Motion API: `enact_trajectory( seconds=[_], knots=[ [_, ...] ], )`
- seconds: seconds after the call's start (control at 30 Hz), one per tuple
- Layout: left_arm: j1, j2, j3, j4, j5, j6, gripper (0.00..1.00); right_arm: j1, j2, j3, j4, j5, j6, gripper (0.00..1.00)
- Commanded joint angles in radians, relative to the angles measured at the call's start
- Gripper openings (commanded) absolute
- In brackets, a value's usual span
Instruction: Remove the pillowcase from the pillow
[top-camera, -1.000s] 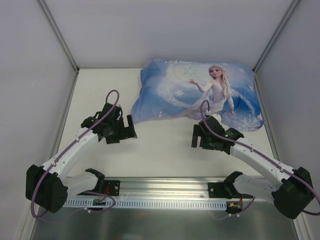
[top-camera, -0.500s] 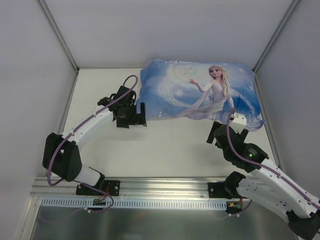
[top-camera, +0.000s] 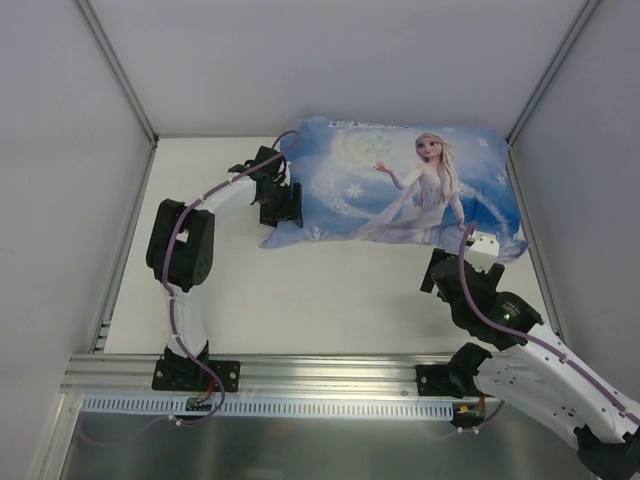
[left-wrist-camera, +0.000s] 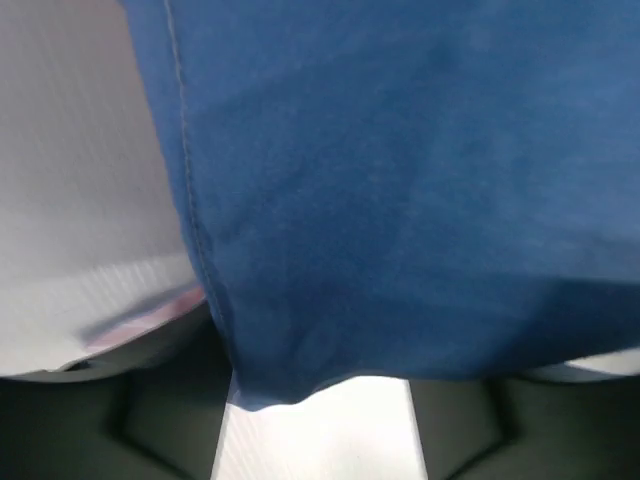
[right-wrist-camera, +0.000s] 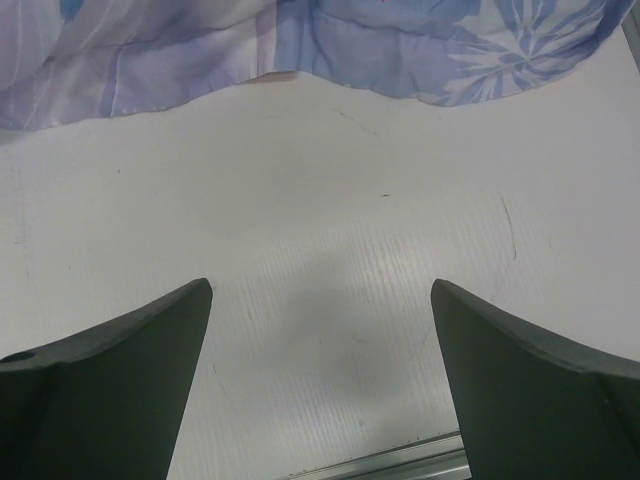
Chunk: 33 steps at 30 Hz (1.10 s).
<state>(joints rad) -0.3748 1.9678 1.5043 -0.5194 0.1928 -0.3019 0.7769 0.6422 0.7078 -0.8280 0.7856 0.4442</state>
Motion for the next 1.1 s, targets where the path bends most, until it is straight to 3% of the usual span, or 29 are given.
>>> enact_trajectory(
  seconds=[0.0,0.03,0.07,0.1,0.17,0.3,0.4,0.53,0.63,0.8,0.97,1.07],
  knots=[
    [0.039,0.023,-0.018,0.035,0.171,-0.009,0.59,-0.002,-0.035,-0.025,-0.019,0.023,-0.012,0.96],
    [0.036,0.017,-0.036,0.035,0.183,-0.017,0.47,-0.010,-0.038,-0.043,-0.019,0.018,-0.012,0.96],
    [0.028,0.010,-0.055,0.035,0.201,-0.026,0.13,-0.033,-0.036,-0.047,-0.017,0.009,-0.012,0.96],
    [0.025,-0.022,-0.074,0.036,0.203,-0.052,0.00,-0.050,-0.033,-0.044,-0.014,-0.011,-0.019,0.96],
    [0.019,-0.073,-0.168,0.042,0.191,-0.078,0.00,-0.095,-0.012,-0.021,-0.014,-0.054,-0.028,0.96],
    [0.036,-0.319,-0.362,0.033,0.088,-0.150,0.00,-0.218,0.039,0.012,0.015,-0.179,-0.090,0.96],
    [0.169,-0.510,-0.465,0.029,0.259,-0.192,0.00,-0.378,0.092,0.044,0.067,-0.421,-0.229,0.96],
    [0.419,-0.733,-0.516,-0.053,0.263,-0.183,0.00,-0.574,0.168,0.107,0.064,-0.635,-0.361,0.96],
    [0.479,-0.836,-0.507,-0.105,0.220,-0.175,0.00,-0.597,0.237,0.140,0.064,-0.660,-0.384,0.96],
    [0.496,-0.856,-0.475,-0.126,0.192,-0.183,0.00,-0.564,0.353,0.153,0.079,-0.665,-0.414,0.97],
    [0.498,-0.840,-0.463,-0.134,0.215,-0.180,0.00,-0.482,0.418,0.073,0.283,-0.695,-0.429,0.96],
    [0.496,-0.840,-0.466,-0.134,0.227,-0.186,0.00,-0.479,0.480,0.032,0.409,-0.622,-0.395,0.96]
  ],
)
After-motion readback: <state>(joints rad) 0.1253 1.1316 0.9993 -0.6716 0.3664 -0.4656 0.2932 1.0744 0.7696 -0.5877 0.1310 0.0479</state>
